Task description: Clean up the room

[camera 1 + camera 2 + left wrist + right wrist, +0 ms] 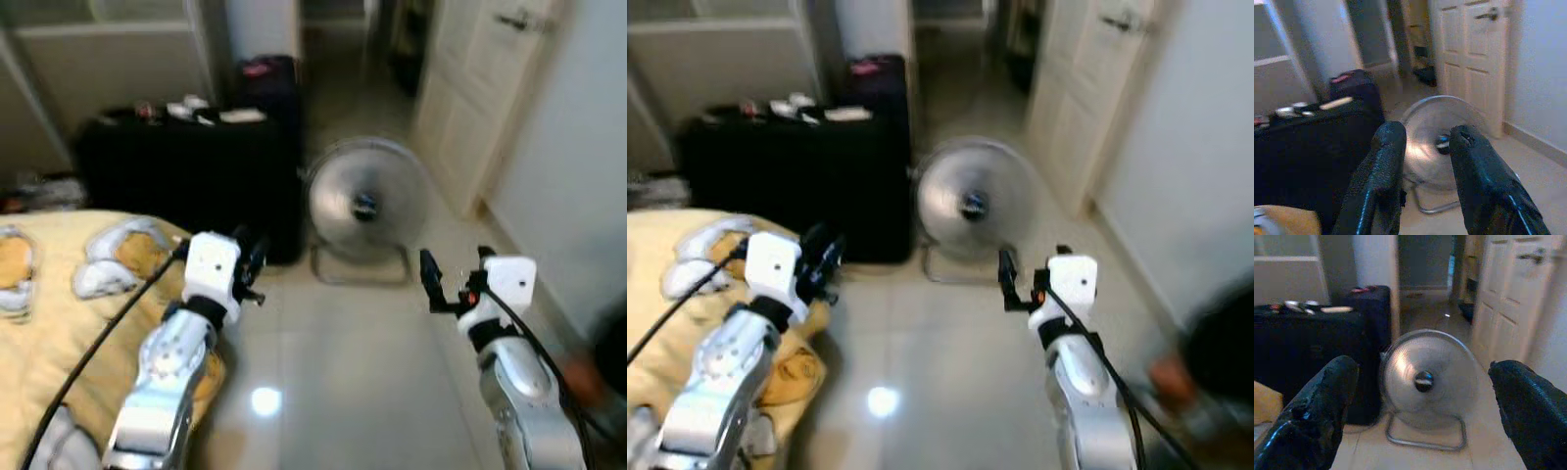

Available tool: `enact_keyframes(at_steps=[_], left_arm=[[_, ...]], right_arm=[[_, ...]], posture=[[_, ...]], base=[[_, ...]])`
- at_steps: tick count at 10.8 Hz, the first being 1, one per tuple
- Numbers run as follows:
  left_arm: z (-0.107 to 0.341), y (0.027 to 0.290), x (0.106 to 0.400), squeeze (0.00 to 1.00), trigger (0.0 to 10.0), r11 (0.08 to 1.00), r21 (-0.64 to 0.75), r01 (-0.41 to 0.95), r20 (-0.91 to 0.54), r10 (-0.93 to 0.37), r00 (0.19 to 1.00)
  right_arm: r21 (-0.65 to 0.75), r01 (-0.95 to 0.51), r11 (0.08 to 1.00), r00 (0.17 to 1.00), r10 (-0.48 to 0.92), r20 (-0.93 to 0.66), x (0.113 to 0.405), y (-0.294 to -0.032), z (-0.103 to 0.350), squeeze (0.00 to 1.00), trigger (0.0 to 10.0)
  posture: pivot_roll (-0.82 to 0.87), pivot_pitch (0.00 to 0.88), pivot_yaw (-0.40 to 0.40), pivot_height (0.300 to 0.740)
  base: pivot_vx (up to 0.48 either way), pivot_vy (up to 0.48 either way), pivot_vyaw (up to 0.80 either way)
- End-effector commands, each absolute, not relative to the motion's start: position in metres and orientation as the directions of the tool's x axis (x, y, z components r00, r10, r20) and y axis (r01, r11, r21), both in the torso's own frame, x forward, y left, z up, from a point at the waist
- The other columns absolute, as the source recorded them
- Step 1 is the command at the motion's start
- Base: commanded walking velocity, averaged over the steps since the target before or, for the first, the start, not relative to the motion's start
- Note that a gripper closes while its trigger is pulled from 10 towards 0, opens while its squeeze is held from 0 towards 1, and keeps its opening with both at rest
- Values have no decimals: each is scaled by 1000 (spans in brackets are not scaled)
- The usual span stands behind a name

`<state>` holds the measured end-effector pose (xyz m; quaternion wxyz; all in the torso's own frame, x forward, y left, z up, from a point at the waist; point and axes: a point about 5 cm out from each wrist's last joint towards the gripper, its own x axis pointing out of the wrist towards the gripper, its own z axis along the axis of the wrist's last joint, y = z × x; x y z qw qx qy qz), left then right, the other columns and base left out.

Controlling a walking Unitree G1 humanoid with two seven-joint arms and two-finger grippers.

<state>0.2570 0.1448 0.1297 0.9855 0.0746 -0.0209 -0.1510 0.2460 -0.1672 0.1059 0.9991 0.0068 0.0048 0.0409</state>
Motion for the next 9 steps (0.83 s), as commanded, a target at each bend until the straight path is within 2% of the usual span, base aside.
enact_keyframes(at_steps=[1, 9], left_arm=[[131, 152, 258, 0, 10000, 947, 168, 273, 22, -281, 960], [127, 150, 258, 0, 10000, 945, 165, 284, 14, -290, 957]], right_arm=[[15, -101, 995, 995, 101, 4, 249, -160, 108, 0, 10000], [8, -89, 996, 996, 89, 12, 249, -161, 107, 0, 10000]], posture=[[-96, 0, 24, 740], [-107, 0, 27, 740]], base=[[472, 0, 0], [471, 0, 0]])
